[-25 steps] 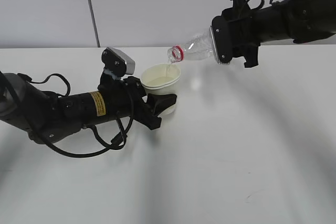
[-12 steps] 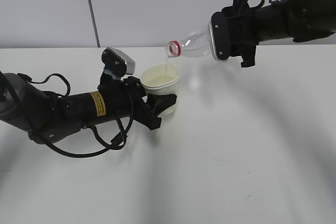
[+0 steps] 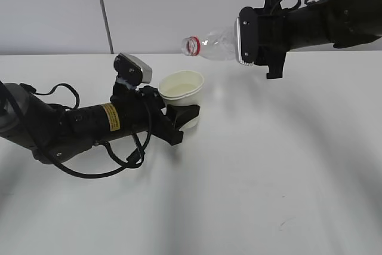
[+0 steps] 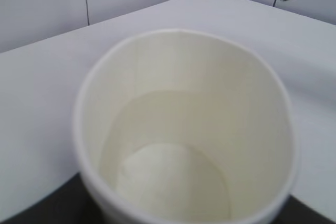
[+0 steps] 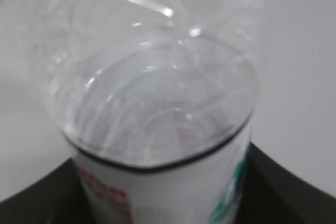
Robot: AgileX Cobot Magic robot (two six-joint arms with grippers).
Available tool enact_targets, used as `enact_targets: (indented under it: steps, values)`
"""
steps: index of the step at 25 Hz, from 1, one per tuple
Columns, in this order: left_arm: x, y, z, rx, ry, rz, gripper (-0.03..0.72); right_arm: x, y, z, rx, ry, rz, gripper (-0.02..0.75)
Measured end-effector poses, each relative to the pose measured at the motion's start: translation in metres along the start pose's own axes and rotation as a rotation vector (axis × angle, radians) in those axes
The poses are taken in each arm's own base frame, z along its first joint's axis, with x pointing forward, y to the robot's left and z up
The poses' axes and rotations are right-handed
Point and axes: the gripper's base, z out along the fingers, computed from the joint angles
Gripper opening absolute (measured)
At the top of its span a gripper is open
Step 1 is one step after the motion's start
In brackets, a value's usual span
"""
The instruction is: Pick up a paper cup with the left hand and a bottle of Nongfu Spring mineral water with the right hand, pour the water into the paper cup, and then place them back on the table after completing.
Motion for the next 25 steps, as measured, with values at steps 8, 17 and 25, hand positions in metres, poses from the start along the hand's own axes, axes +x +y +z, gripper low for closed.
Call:
enact_targets:
  steps: [8, 17, 25]
  values:
    - [-0.001, 0.002, 0.000, -0.026, -0.011, -0.020, 0.378, -0.003, 0.001, 0.000, -0.015, -0.031, 0.226, 0.449]
    - [-0.002, 0.017, -0.007, -0.076, -0.022, -0.038, 0.375, -0.007, 0.002, 0.000, -0.045, -0.063, 0.519, 0.449]
    - [-0.002, 0.026, -0.011, -0.101, -0.025, -0.045, 0.375, -0.009, 0.003, -0.001, -0.076, -0.083, 0.778, 0.449]
